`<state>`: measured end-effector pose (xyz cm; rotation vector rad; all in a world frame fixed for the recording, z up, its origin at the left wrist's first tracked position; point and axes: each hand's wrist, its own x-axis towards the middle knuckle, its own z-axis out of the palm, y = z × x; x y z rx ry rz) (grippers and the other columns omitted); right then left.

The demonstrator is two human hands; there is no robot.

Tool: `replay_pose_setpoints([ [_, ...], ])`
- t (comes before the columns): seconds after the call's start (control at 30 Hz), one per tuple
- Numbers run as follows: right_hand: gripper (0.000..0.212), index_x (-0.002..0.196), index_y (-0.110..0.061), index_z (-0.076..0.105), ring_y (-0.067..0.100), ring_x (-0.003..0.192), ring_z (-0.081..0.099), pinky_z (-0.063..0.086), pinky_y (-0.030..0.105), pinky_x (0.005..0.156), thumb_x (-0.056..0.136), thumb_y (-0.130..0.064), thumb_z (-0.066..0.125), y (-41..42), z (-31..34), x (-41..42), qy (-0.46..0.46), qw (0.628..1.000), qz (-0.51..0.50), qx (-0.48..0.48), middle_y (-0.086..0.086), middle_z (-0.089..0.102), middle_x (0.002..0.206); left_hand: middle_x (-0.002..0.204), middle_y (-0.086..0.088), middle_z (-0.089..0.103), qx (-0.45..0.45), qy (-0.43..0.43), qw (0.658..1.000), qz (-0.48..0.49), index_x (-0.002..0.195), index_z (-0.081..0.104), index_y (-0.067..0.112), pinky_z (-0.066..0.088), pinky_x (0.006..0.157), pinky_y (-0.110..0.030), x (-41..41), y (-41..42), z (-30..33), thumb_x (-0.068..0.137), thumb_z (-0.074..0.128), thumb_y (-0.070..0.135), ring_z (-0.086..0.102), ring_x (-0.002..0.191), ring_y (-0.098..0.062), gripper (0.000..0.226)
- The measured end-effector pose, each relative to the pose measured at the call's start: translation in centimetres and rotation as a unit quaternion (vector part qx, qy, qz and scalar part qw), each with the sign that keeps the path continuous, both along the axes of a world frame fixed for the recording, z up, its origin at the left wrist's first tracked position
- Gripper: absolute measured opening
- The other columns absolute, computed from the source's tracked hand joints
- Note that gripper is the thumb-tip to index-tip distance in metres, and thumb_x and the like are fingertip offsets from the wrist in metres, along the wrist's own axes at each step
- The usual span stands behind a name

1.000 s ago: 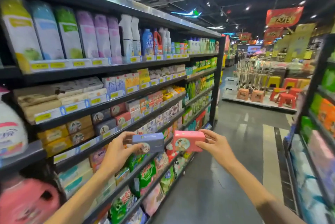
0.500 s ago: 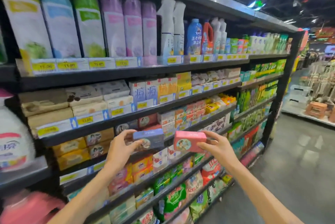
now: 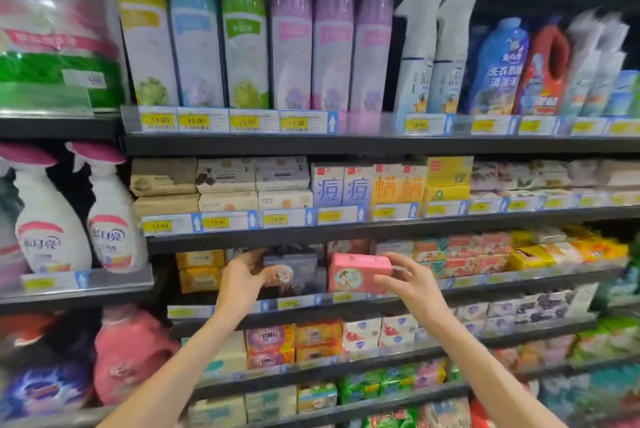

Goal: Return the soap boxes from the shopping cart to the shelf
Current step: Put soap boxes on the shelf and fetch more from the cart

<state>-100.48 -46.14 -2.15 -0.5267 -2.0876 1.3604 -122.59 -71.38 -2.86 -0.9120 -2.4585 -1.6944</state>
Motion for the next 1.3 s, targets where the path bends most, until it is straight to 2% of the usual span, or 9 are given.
replay_pose_setpoints([
  [0.13, 0.064, 0.124, -0.028, 0.066, 0.011, 0.106, 0.068, 0.056, 0.045, 0.093, 0.067, -0.045, 0.087, 1.8, -0.8, -0.9, -0.007, 1.0, 0.026, 0.004, -0.008, 0.073, 0.114, 0.106, 0.006, 0.076, -0.011, 0.013, 1.0, 0.012, 0.117, 0.072, 0.019, 0.056, 0.093, -0.036, 0.5, 1.7, 0.3, 0.083, 0.079, 0.029, 0.07, 0.1, -0.007, 0.036],
  [0.33, 0.061, 0.132, -0.025, 0.061, 0.007, 0.12, 0.058, 0.048, 0.037, 0.106, 0.076, -0.035, 0.084, 2.7, -0.3, -1.7, -0.02, 0.999, 0.006, 0.038, -0.011, 0.063, 0.128, 0.094, 0.001, 0.076, -0.035, 0.007, 0.995, 0.095, 0.103, 0.073, 0.015, 0.05, 0.079, -0.03, 0.2, 3.9, -0.8, 0.09, 0.074, 0.028, 0.07, 0.09, -0.017, 0.019],
  [0.5, 0.059, 0.132, -0.024, 0.06, 0.008, 0.118, 0.058, 0.05, 0.029, 0.099, 0.079, -0.032, 0.083, 2.9, -0.2, -2.4, -0.024, 0.999, -0.012, 0.047, -0.009, 0.062, 0.127, 0.084, -0.003, 0.072, -0.042, 0.027, 0.989, 0.142, 0.092, 0.07, 0.01, 0.053, 0.07, -0.035, 0.1, 4.7, -1.9, 0.091, 0.072, 0.03, 0.068, 0.079, -0.02, 0.02],
  [0.6, 0.061, 0.134, -0.017, 0.058, 0.006, 0.113, 0.058, 0.047, 0.016, 0.089, 0.08, -0.031, 0.082, 3.0, -0.3, -3.2, -0.025, 0.998, -0.029, 0.059, -0.011, 0.06, 0.123, 0.079, -0.007, 0.068, -0.05, 0.036, 0.984, 0.164, 0.085, 0.066, 0.008, 0.054, 0.067, -0.04, 0.1, 5.2, -2.1, 0.091, 0.071, 0.031, 0.067, 0.075, -0.025, 0.025],
  [0.8, 0.06, 0.138, -0.018, 0.055, 0.005, 0.113, 0.056, 0.044, 0.022, 0.093, 0.084, -0.033, 0.077, 2.4, -0.3, -4.7, -0.029, 0.993, -0.046, 0.108, -0.012, 0.056, 0.128, 0.08, -0.009, 0.067, -0.052, 0.04, 0.984, 0.168, 0.084, 0.063, 0.007, 0.054, 0.067, -0.04, 0.6, 5.4, -2.0, 0.092, 0.07, 0.03, 0.065, 0.076, -0.026, 0.025],
  [0.93, 0.049, 0.133, -0.027, 0.059, 0.005, 0.105, 0.061, 0.052, 0.028, 0.092, 0.087, -0.037, 0.074, 2.2, -1.2, -5.8, -0.025, 0.985, -0.064, 0.155, -0.002, 0.063, 0.127, 0.082, -0.007, 0.066, -0.048, 0.036, 0.985, 0.162, 0.085, 0.06, 0.009, 0.048, 0.064, -0.033, 0.7, 5.2, -2.0, 0.091, 0.071, 0.03, 0.064, 0.075, -0.024, 0.024],
  [1.1, 0.04, 0.13, -0.023, 0.061, 0.014, 0.105, 0.061, 0.052, 0.032, 0.095, 0.091, -0.021, 0.069, 1.6, -1.7, -6.5, -0.024, 0.974, -0.105, 0.199, -0.002, 0.053, 0.117, 0.076, -0.003, 0.061, -0.049, 0.039, 0.985, 0.163, 0.083, 0.056, 0.012, 0.043, 0.058, -0.027, 1.0, 5.3, -2.2, 0.091, 0.072, 0.028, 0.062, 0.07, -0.019, 0.024],
  [1.2, 0.038, 0.13, -0.015, 0.061, 0.021, 0.11, 0.057, 0.048, 0.029, 0.097, 0.092, -0.012, 0.066, 1.4, -2.0, -6.8, -0.042, 0.966, -0.119, 0.224, -0.001, 0.046, 0.12, 0.073, 0.0, 0.06, -0.046, 0.042, 0.984, 0.166, 0.081, 0.056, 0.013, 0.04, 0.055, -0.023, 1.0, 5.3, -2.4, 0.091, 0.071, 0.029, 0.061, 0.067, -0.015, 0.024],
  [1.3, 0.03, 0.12, -0.01, 0.062, 0.026, 0.108, 0.057, 0.053, 0.036, 0.093, 0.09, -0.008, 0.067, 1.8, -2.9, -7.4, -0.068, 0.952, -0.138, 0.263, 0.004, 0.046, 0.123, 0.072, 0.003, 0.058, -0.045, 0.049, 0.984, 0.167, 0.082, 0.057, 0.014, 0.037, 0.053, -0.017, 0.9, 5.3, -2.3, 0.091, 0.071, 0.028, 0.055, 0.064, -0.006, 0.022],
])
